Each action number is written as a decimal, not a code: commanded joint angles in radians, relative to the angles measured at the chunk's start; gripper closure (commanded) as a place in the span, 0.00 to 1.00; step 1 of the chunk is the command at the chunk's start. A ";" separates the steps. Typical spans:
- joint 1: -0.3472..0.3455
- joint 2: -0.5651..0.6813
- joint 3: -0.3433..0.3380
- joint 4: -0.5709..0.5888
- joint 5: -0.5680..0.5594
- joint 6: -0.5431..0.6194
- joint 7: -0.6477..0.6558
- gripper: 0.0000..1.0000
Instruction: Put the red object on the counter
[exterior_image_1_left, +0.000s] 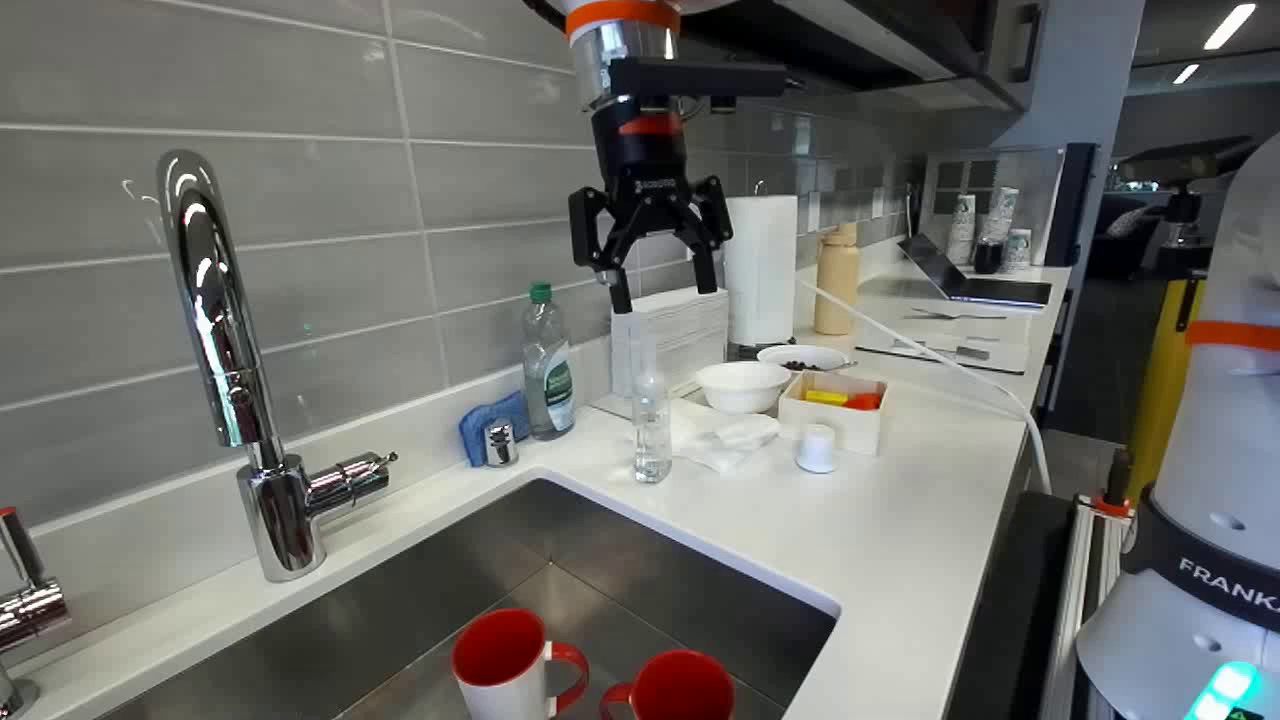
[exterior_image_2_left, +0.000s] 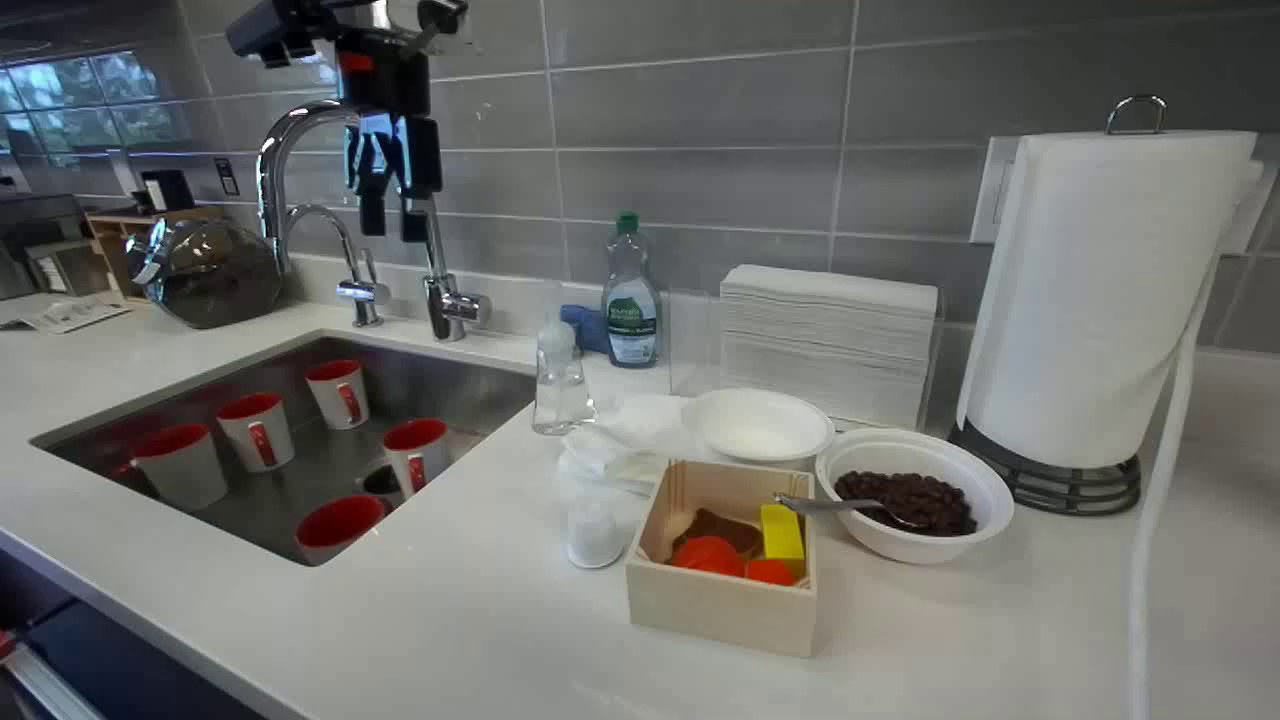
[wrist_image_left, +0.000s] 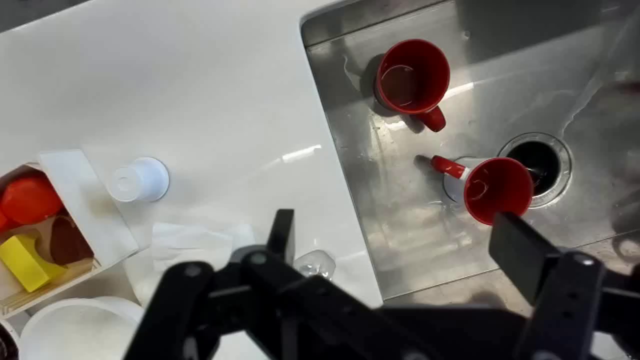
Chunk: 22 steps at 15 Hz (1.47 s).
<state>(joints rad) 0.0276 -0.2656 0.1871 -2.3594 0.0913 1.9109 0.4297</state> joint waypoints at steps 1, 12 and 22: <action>0.014 0.001 -0.014 0.002 -0.004 -0.001 0.003 0.00; -0.061 -0.049 -0.102 -0.005 -0.056 0.000 0.028 0.00; -0.244 -0.089 -0.296 -0.062 -0.117 0.121 -0.016 0.00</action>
<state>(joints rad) -0.1730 -0.3328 -0.0667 -2.3660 -0.0044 1.9370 0.4407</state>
